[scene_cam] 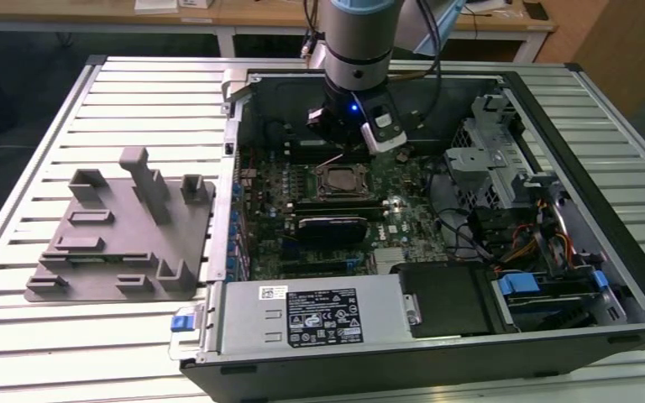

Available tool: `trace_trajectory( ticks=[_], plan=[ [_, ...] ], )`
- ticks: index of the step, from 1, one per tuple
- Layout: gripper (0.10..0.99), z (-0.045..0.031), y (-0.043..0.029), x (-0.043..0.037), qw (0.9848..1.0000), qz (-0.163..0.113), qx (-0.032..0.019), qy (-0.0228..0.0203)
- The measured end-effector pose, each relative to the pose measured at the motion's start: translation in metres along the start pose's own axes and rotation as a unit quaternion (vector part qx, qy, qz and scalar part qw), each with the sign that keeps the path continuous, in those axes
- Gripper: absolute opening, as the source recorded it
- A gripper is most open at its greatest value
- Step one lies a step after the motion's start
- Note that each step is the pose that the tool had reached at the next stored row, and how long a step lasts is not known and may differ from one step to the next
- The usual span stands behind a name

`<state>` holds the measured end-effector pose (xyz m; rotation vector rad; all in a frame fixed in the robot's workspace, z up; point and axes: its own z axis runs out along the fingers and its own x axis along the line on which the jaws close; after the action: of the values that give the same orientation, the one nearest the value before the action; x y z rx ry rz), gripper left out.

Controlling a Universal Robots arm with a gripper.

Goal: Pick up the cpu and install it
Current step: 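Install the first cpu locking lever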

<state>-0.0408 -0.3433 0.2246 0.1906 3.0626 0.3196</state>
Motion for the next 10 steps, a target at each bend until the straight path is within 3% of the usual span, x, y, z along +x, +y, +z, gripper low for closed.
trace_trajectory(
  ticks=[10],
  plan=[
    [0.106,0.0018,0.0,0.0002,1.0,0.0,0.0023,-0.0006]
  ],
)
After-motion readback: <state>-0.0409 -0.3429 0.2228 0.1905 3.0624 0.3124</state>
